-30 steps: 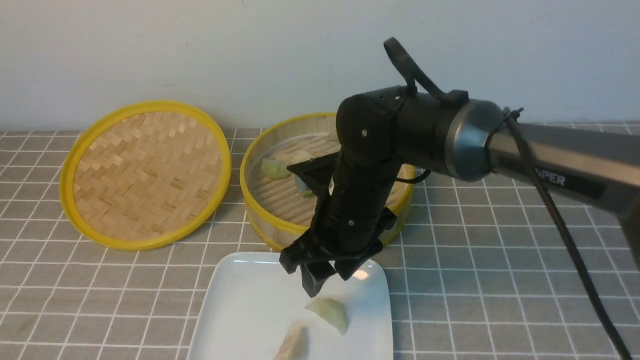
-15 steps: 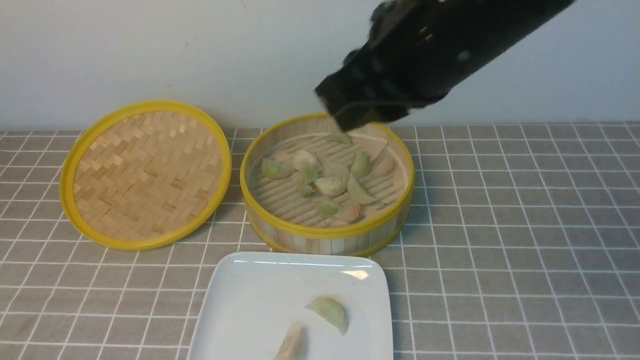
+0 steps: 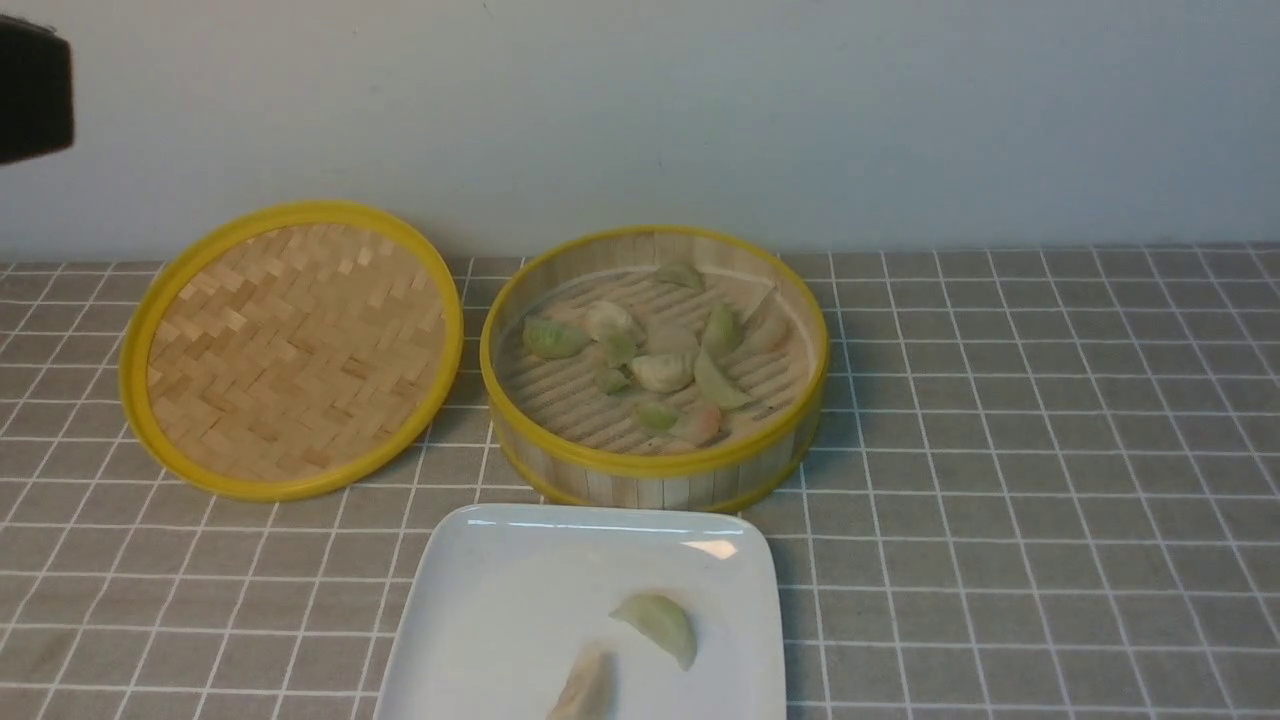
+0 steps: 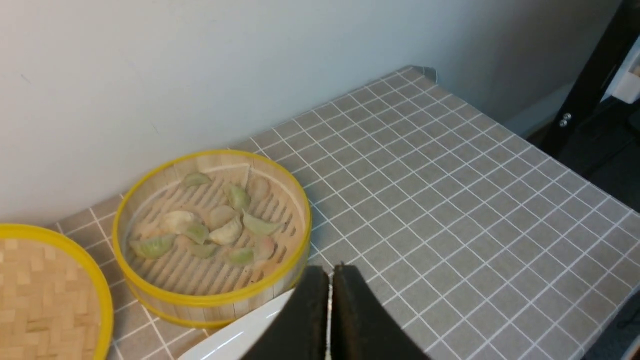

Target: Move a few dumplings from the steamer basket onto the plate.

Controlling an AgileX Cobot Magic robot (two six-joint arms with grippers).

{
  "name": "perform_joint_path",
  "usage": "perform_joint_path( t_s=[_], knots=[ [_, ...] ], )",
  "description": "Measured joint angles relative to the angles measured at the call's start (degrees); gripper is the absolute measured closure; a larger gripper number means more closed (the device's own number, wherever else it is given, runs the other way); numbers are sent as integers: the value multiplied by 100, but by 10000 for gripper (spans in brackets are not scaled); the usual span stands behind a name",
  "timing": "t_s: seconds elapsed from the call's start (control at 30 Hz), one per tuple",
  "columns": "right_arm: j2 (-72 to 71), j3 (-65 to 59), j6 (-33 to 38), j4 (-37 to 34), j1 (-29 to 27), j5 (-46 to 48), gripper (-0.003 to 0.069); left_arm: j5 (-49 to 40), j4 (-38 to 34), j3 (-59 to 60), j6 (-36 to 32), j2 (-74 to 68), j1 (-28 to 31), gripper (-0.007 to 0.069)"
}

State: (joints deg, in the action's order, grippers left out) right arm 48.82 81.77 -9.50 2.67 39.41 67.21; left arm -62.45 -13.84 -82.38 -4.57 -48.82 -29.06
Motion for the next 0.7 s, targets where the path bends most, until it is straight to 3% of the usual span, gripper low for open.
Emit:
perform_joint_path(
  t_s=[0.23,0.4,0.7],
  knots=[
    [-2460,-2278,-181,378,0,-1637,672,12,-258,0,-158,-367,0,629],
    [-4114,-3839,-760,904,0,-2764,672,122,-618,0,-524,-628,0,629],
    [-4980,-4627,-1356,1218,0,-3160,673,309,-829,0,-798,-1039,0,629]
  ],
)
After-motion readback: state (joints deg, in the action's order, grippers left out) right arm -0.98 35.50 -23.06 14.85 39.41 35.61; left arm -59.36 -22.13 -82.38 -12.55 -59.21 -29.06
